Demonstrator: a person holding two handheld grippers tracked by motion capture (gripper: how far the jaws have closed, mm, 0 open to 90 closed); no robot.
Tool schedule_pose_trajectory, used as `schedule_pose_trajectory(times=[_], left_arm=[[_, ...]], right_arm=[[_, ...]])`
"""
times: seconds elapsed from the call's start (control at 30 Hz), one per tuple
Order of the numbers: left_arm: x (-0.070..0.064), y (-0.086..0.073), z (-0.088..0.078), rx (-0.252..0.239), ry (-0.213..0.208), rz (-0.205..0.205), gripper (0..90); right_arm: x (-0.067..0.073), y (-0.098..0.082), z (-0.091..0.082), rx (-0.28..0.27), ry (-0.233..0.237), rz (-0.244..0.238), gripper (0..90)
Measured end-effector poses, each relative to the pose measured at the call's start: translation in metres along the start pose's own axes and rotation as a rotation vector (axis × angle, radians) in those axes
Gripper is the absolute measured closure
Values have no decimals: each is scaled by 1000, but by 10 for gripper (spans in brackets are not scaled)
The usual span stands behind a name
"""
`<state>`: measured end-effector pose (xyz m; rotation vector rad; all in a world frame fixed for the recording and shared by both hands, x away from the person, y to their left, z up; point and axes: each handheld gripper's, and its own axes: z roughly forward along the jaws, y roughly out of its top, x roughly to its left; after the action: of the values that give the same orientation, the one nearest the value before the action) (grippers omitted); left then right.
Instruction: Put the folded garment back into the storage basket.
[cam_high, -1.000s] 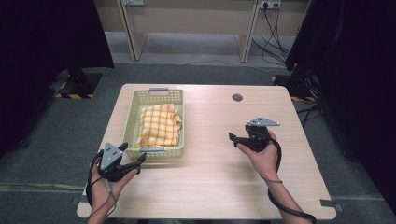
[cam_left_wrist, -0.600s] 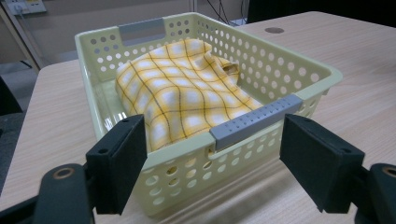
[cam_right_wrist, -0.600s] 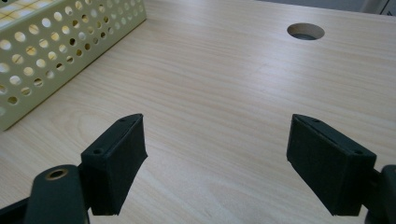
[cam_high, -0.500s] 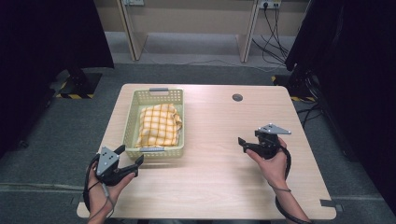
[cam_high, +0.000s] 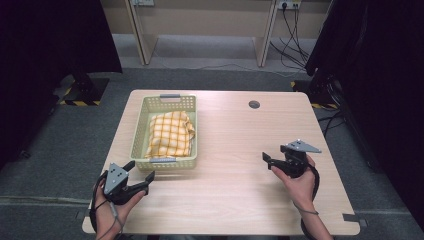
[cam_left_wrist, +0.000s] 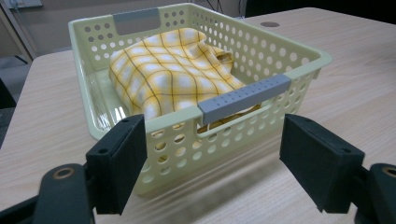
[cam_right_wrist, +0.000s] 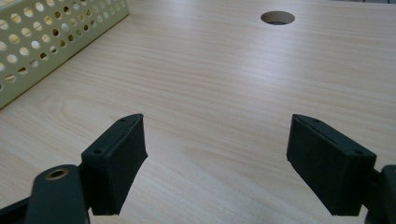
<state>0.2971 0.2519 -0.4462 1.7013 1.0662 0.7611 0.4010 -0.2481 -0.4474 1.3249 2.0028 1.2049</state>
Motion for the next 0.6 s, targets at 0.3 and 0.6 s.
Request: schedule_pose_trajectory(times=[0.3, 0.6], left_arm=[[-2, -7, 1, 6, -8, -16, 229], [0, -11, 0, -1, -3, -20, 229]], right_arm=[[-5, -11, -11, -11, -20, 12, 207], [-10, -19, -20, -26, -40, 18, 206]])
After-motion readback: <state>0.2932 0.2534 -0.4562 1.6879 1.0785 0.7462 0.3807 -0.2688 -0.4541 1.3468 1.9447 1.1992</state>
